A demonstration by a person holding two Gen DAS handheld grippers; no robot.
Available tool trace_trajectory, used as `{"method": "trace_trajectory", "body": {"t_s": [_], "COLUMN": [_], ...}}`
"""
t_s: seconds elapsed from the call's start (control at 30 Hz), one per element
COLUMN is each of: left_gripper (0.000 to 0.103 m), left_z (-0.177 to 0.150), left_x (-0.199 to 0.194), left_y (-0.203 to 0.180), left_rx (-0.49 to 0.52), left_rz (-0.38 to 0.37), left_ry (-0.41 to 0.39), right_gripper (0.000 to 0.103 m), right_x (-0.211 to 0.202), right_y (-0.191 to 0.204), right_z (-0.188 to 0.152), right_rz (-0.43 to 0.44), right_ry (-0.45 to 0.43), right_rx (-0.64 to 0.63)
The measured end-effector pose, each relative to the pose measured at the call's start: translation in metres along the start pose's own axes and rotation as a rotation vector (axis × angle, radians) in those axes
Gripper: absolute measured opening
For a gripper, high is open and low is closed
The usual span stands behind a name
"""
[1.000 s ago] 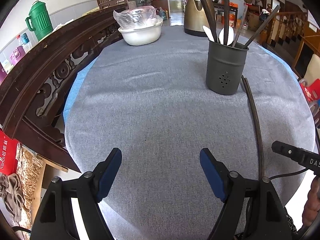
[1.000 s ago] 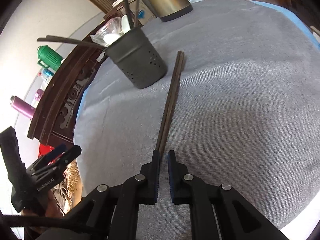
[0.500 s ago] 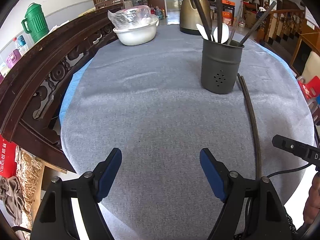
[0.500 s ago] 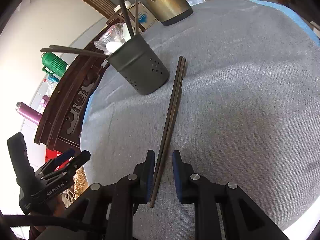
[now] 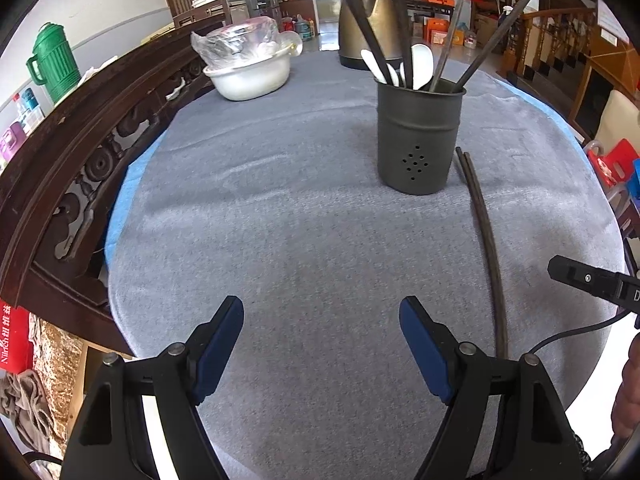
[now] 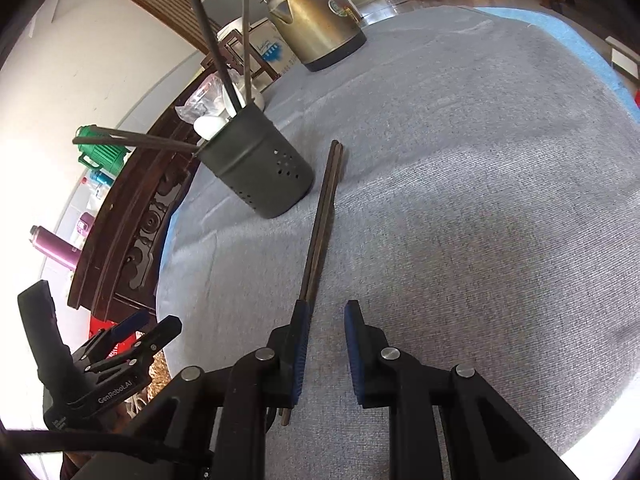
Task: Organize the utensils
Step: 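Grasp the other dark chopstick with the left gripper while the right gripper holds its chopstick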
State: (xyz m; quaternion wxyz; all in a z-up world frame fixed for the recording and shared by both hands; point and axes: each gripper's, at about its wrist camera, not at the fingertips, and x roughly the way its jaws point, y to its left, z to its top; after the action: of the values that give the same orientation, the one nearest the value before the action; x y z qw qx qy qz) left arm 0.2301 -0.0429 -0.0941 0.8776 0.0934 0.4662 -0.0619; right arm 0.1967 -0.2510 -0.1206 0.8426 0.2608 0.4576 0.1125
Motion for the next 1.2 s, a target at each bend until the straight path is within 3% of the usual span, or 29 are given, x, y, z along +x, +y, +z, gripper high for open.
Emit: {"method": "trace_trajectory", "body": {"t_s": [0.17,0.5,0.87,1.2], "left_gripper": [0.081,0.081,0.081,0.083], "left_z": [0.013,0.031,0.038,0.053], "left_x": [0.013,0.05,0.071,0.081], "left_y": [-0.013,-0.048,-0.078,-0.076], "left_rx": [0.002,-0.035,0.021,-0.001], "left_rz": [-0.082,-0.244,-0.237,-0.241], "left_ry": [0.002,0.066,0.096,0.12], "right_gripper": [0.028,0.029,0.029,0.029], "right_x": [-0.005,-0.024,-0.035,-0.039], "right_y": [-0.01,-0.029,-0.044,-0.049], "right_z": [0.003,0.005,0.005,0.006], "right_rz": [-0.003,-0.025,-0.019,-0.024], "right_ry": [-0.024,-0.07,-0.097,-0.106], "right_rx": [0.027,0.055,0.094,0.106]}}
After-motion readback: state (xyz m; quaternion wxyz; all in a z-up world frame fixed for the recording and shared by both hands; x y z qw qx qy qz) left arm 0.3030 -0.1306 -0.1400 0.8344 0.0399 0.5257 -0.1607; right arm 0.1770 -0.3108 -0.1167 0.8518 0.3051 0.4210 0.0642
